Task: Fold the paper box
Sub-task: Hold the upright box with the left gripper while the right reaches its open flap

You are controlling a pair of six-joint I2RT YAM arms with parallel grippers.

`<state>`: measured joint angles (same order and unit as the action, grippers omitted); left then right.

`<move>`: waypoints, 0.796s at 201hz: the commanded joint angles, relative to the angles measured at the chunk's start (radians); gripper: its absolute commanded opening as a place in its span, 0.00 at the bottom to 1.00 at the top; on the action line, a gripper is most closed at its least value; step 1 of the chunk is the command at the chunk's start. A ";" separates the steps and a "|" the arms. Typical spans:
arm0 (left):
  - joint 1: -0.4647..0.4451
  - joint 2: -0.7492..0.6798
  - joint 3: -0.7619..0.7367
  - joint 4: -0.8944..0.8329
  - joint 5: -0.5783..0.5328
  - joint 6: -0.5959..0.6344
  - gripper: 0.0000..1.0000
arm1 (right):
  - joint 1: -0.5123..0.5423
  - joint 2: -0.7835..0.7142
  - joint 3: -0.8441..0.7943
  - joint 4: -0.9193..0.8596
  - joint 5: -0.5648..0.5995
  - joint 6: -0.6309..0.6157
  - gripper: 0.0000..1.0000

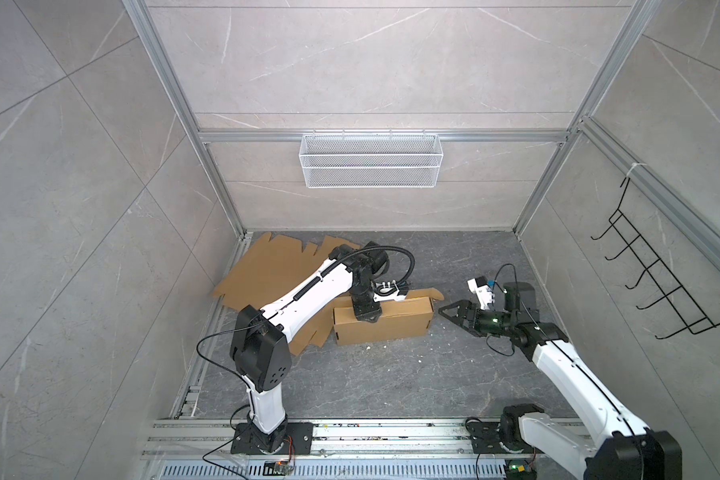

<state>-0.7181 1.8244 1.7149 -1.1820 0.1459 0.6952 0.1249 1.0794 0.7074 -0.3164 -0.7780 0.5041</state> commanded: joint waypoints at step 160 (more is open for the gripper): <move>0.009 0.059 0.019 0.043 0.001 0.033 0.54 | 0.074 0.103 0.195 -0.111 0.200 -0.140 0.76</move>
<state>-0.7109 1.8626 1.7298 -1.1629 0.1398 0.7105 0.1963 1.2594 0.7929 -0.2623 -0.6285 0.4519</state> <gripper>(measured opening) 0.544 0.738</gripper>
